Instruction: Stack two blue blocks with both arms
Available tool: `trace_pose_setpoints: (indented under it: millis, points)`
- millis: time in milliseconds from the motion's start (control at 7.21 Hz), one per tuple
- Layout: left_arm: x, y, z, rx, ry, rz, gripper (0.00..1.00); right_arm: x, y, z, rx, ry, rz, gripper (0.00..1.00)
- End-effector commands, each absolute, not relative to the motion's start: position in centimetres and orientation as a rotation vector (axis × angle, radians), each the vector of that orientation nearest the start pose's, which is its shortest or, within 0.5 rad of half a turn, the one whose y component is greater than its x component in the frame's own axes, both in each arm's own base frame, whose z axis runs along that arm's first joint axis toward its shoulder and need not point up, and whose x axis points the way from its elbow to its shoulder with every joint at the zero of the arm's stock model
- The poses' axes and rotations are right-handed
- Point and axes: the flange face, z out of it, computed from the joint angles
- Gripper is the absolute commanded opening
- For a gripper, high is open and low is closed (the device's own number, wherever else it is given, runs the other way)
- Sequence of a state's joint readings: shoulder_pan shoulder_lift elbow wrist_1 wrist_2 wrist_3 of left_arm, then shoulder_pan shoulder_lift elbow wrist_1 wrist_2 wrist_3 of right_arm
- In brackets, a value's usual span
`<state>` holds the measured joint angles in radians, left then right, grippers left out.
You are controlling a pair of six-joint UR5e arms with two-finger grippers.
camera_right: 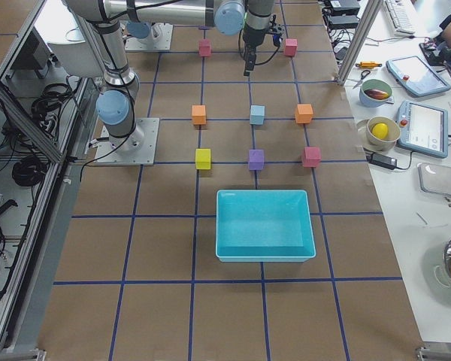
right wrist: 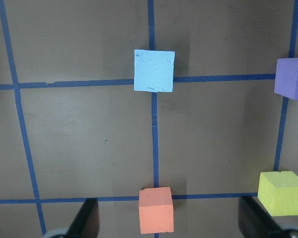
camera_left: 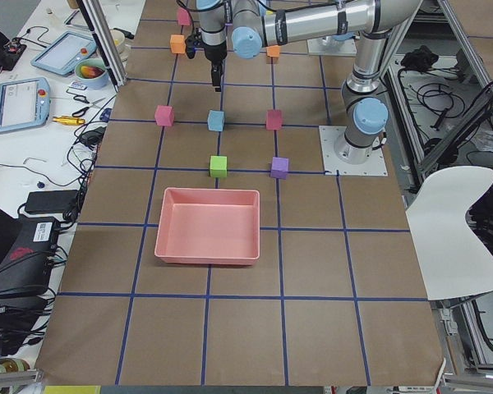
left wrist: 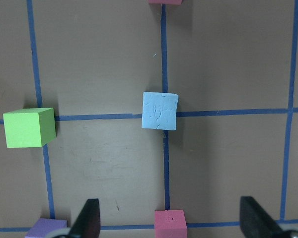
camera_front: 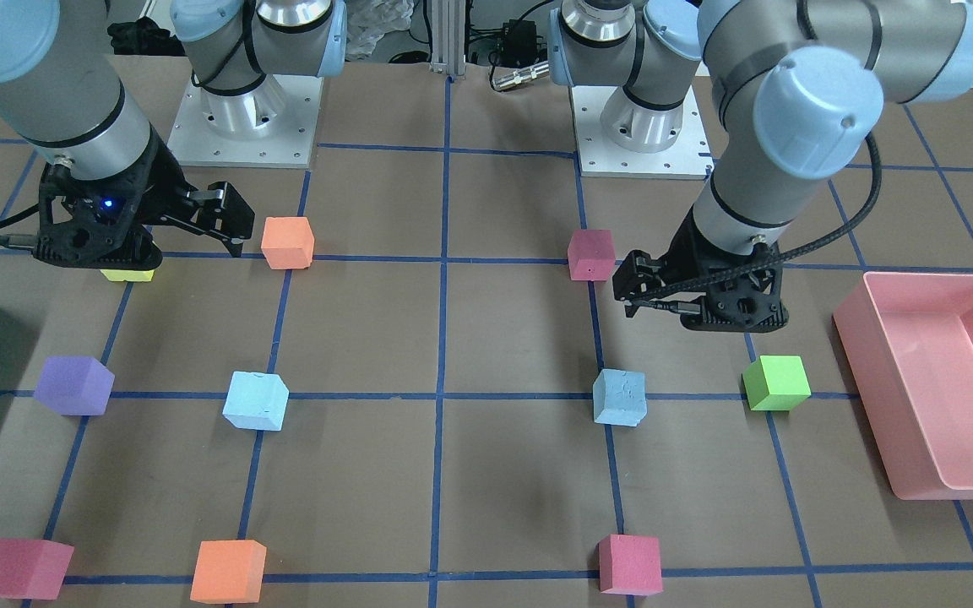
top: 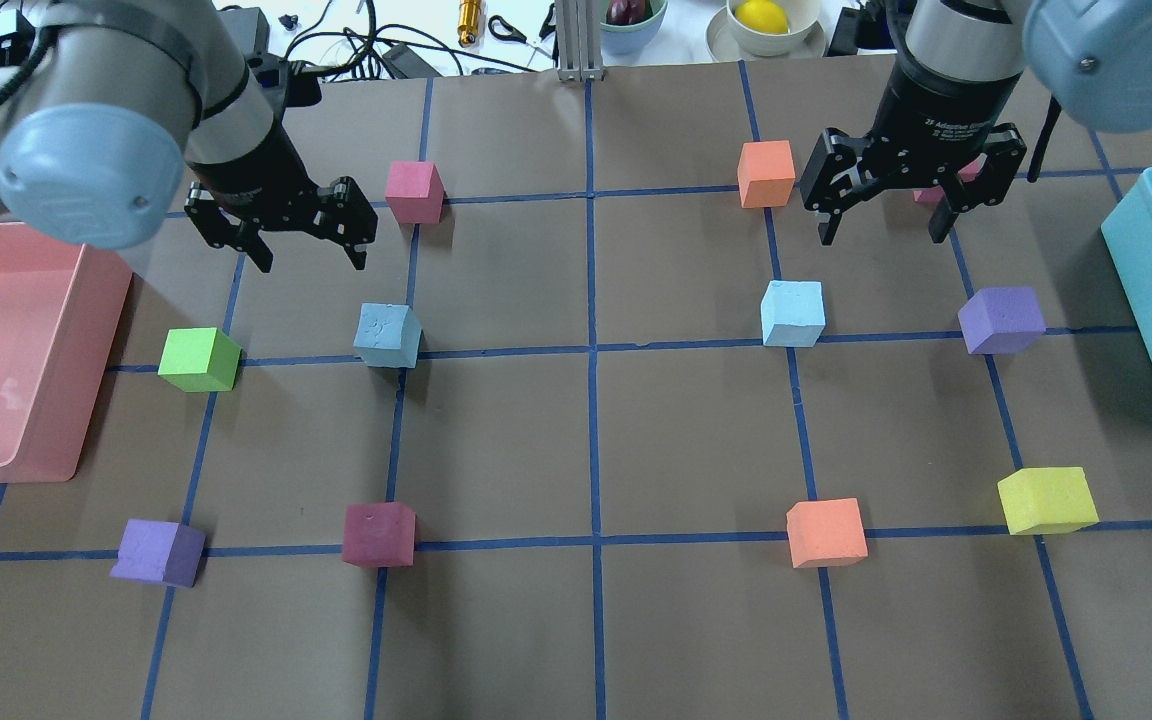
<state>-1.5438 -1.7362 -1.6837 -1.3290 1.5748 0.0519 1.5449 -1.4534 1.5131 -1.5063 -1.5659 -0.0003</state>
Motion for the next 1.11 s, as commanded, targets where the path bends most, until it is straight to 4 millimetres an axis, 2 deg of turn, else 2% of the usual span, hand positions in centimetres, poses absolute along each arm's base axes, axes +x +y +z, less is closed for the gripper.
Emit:
trace_pose_setpoints:
  millis: [0,139,277,416,554,693,832,970]
  points:
    - [-11.8,-54.0,29.2,0.084,3.136,-0.001,1.0,11.9,-56.1,42.2,0.041,3.129,0.116,1.0]
    - [-11.8,-54.2,26.6,0.075,3.14,0.012,1.0,11.8,-58.1,37.9,0.039,3.131,0.125,1.0]
    - [-11.8,-54.3,25.0,0.079,3.139,0.05,1.0,11.9,-59.0,34.7,0.037,3.125,0.11,1.0]
    - [-11.8,-54.9,23.8,0.077,3.139,0.044,1.0,11.8,-59.5,29.6,0.034,3.129,0.134,1.0]
    - [-11.8,-55.4,22.2,0.075,3.14,0.041,1.0,11.8,-59.5,27.7,0.036,3.136,0.061,1.0]
    - [-12.0,-55.3,21.1,0.077,3.141,0.077,1.0,11.9,-58.8,26.2,0.034,3.125,0.093,1.0]
    - [-12.3,-54.4,19.8,0.089,3.139,0.12,1.0,12.0,-58.5,24.9,0.054,3.115,0.131,1.0]
    - [-12.4,-54.4,19.5,0.092,3.14,0.099,1.0,12.0,-58.7,23.2,0.05,3.113,0.178,1.0]
